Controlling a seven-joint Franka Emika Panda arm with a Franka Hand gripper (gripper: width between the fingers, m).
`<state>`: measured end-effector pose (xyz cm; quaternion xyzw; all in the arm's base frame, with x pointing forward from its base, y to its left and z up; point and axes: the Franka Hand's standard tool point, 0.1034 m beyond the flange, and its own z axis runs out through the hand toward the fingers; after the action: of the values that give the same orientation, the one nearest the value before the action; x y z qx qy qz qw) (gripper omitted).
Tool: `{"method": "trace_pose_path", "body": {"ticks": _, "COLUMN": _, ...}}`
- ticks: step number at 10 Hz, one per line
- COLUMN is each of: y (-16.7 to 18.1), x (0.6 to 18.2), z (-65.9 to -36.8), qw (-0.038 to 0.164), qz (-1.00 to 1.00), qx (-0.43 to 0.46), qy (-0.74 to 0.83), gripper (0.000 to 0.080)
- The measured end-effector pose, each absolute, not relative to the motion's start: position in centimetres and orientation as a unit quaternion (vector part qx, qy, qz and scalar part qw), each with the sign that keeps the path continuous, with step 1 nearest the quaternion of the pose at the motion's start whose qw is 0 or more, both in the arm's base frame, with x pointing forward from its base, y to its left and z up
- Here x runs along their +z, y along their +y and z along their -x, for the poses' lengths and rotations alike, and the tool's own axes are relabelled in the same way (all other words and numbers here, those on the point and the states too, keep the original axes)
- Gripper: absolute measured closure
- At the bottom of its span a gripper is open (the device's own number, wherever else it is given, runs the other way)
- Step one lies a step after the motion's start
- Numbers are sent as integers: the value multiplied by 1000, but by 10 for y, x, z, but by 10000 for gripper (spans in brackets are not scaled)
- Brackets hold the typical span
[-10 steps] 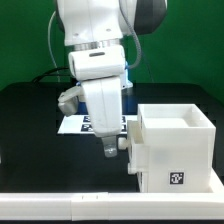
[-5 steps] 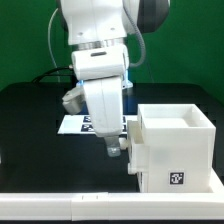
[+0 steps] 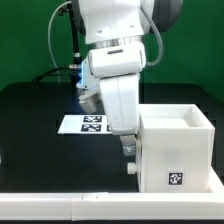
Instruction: Assemble drawer
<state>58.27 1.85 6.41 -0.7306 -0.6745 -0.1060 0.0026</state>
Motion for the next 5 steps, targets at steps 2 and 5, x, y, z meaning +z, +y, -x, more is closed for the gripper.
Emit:
{"method": "trace_pose_path", "body": {"ticks": 2, "y": 6, "x": 62, "z": -579, "qw": 3, "qz": 732, "qx": -103, "qy": -673, "gripper": 151}}
{"method": "trace_pose_path", "body": {"ticks": 5, "y": -22, "x": 68, "z": -580, "qw": -8, "qz": 735, "qx": -103, "qy": -670, "gripper": 151}}
